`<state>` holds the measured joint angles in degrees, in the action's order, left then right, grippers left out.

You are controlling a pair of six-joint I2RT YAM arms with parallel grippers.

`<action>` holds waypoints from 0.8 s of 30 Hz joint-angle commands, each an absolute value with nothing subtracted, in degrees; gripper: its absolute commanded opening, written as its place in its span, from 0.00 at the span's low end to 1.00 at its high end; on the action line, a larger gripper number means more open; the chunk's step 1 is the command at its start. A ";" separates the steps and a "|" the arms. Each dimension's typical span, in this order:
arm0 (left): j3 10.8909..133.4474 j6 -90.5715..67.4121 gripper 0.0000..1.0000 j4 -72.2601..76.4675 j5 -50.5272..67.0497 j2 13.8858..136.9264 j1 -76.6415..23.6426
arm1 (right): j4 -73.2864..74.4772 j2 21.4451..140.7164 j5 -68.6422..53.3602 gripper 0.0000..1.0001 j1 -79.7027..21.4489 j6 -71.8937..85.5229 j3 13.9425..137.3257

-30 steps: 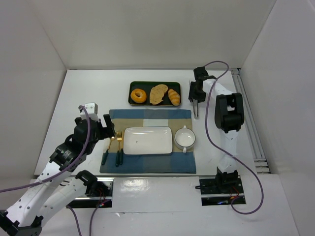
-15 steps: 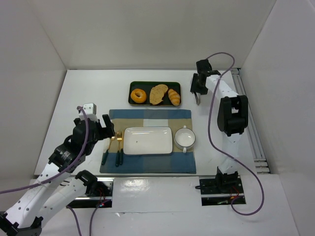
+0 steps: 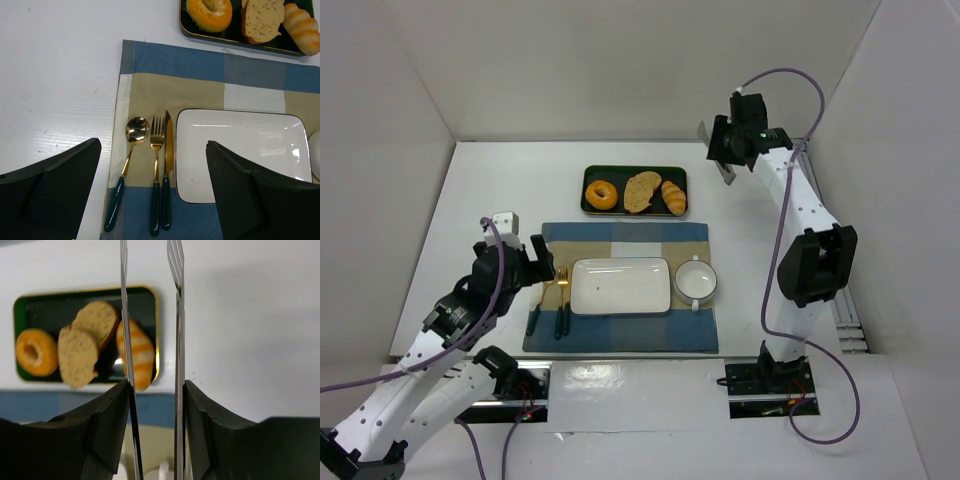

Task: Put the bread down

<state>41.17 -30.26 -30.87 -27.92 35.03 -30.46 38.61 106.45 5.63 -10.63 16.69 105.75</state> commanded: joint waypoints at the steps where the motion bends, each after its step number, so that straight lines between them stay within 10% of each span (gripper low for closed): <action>1: 40.61 -30.23 1.00 -27.16 -27.42 34.45 -30.15 | 39.90 100.47 -0.95 0.53 -12.92 14.60 100.83; 24: 37.27 -29.71 1.00 -24.61 -26.89 30.50 -30.15 | 23.12 103.00 -22.49 0.53 -18.98 5.98 92.02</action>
<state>37.19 -30.17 -26.96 -27.09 31.22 -30.46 29.58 101.38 -16.62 -18.57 7.99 92.27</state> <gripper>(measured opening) 1.001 0.531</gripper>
